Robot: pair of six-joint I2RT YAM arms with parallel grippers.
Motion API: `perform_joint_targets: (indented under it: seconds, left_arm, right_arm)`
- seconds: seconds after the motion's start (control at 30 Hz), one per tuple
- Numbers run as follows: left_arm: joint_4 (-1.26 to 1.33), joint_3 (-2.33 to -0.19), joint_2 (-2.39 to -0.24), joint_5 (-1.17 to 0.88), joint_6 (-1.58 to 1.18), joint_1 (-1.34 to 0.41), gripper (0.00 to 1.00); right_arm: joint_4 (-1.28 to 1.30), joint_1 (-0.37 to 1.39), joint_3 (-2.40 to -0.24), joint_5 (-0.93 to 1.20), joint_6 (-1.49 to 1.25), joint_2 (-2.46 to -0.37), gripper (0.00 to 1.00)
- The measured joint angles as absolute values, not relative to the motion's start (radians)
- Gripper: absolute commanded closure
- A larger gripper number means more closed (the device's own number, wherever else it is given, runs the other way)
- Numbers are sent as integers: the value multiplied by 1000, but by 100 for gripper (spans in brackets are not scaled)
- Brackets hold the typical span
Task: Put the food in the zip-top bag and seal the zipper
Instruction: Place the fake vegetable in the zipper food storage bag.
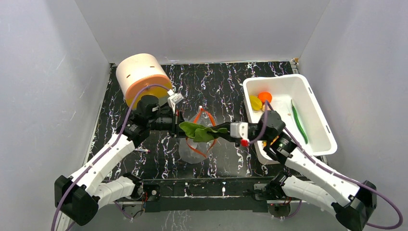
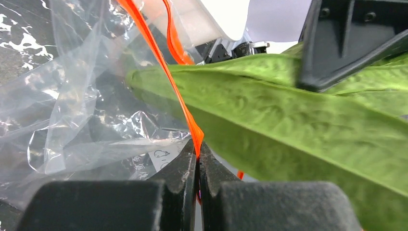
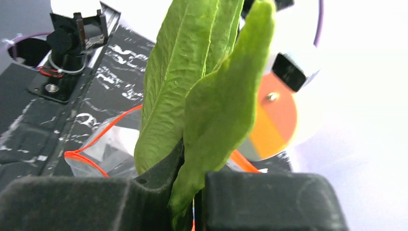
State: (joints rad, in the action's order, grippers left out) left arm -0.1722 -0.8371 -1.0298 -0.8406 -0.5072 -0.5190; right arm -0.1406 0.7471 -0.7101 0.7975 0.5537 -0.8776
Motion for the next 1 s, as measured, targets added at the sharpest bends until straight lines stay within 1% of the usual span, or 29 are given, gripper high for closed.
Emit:
perform_joint_targets:
  seconds: [0.13,0.2,0.3,0.37,0.5,0.6,0.63,0.67,0.7,0.73,0.77,0.87,1.0]
  left_arm:
    - [-234,-889,-1079,-911,-454,-519,100]
    - [-262,-918,-1108,-949,-434,-519,100]
    - [-296,-944,-1136,-982,-408,-519,100]
    - [-324,-970,-1150,-986,-387,-519,97]
    - [-368,-1037,-1174,-987,-347,-519,95]
    - [-374,-1076,-1195,-987,-334,-519,94]
    - [-374,-1081,-1202,-987,-334,-519,92]
    - [-373,-1085,-1209,-987,-336,-519,87]
    - [-371,-1087,-1216,-987,-338,-519,72]
    - [-370,-1087,-1222,-986,-340,-519,62]
    - [-370,-1087,-1225,-981,-342,-519,57]
    - [-403,-1115,-1227,-921,-349,-519,48]
    - [-461,-1171,-1182,-722,-349,-519,44]
  right_arm:
    - [-260,747,-633,801,584,-789,100]
    - [-286,749,-607,822,606,-777,100]
    - [-286,759,-605,836,649,-798,100]
    - [-281,770,-595,828,683,-805,100]
    - [-232,794,-573,813,737,-816,100]
    - [-194,849,-573,762,775,-849,100]
    - [-185,868,-573,744,785,-857,100]
    - [-179,896,-573,718,796,-872,100]
    - [-178,915,-573,696,803,-887,100]
    - [-178,930,-573,677,805,-900,100]
    - [-180,947,-573,654,806,-914,100]
    - [-233,979,-549,572,783,-953,100]
    - [-344,991,-492,445,710,-997,100]
